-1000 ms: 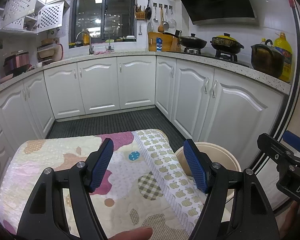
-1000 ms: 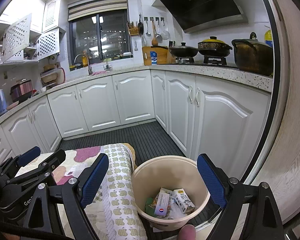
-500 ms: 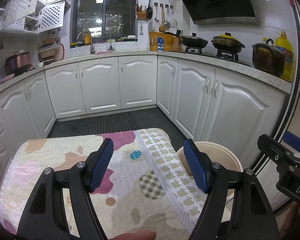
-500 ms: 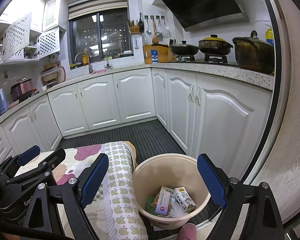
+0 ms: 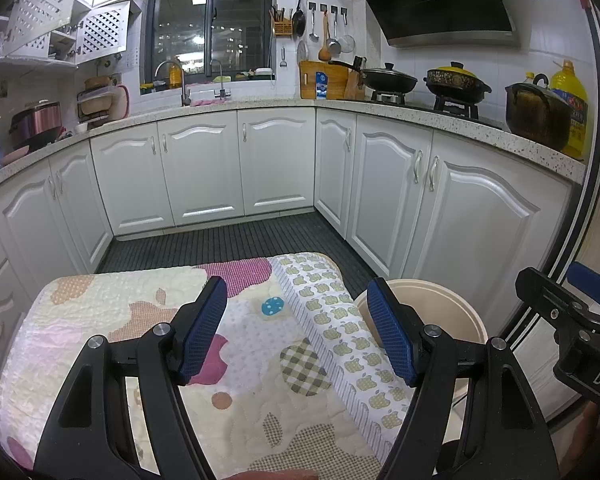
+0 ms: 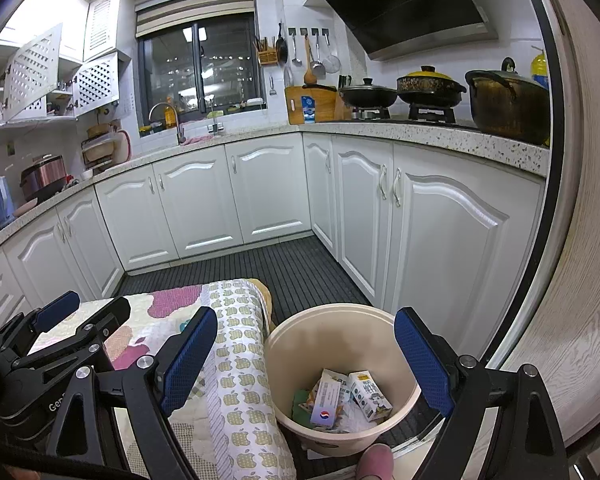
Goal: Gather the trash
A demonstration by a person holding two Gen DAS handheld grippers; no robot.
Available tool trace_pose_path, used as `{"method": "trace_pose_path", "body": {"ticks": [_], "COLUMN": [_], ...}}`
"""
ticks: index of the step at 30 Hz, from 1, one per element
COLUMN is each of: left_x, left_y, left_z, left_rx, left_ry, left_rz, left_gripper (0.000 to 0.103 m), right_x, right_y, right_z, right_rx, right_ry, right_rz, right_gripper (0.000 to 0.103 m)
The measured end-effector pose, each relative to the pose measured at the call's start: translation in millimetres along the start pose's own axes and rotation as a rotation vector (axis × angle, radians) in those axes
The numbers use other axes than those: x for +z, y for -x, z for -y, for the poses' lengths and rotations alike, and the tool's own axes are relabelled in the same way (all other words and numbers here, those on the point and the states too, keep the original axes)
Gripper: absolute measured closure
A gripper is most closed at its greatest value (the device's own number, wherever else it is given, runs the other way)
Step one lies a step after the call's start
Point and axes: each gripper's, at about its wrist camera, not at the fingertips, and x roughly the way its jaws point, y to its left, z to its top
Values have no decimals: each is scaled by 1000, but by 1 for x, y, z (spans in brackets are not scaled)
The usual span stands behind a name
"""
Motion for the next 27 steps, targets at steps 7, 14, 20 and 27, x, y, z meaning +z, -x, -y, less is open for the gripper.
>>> {"method": "trace_pose_path", "body": {"ticks": [7, 14, 20, 27], "left_x": [-3, -3, -2, -1], "left_y": [-1, 0, -1, -2], "left_z": [-1, 0, 3, 4], "left_rx": [0, -1, -1, -4], "left_ry": [3, -3, -12, -17], "left_rz": [-3, -3, -7, -10], "left_gripper": [31, 31, 31, 31], "right_x": [0, 1, 2, 2], "right_y": [0, 0, 0, -1], "right_z": [1, 1, 1, 2], "right_rx": [1, 4, 4, 4], "right_ry": [-1, 4, 2, 3], "right_rz": [-1, -7, -10, -13], "right_gripper": [14, 14, 14, 14]}}
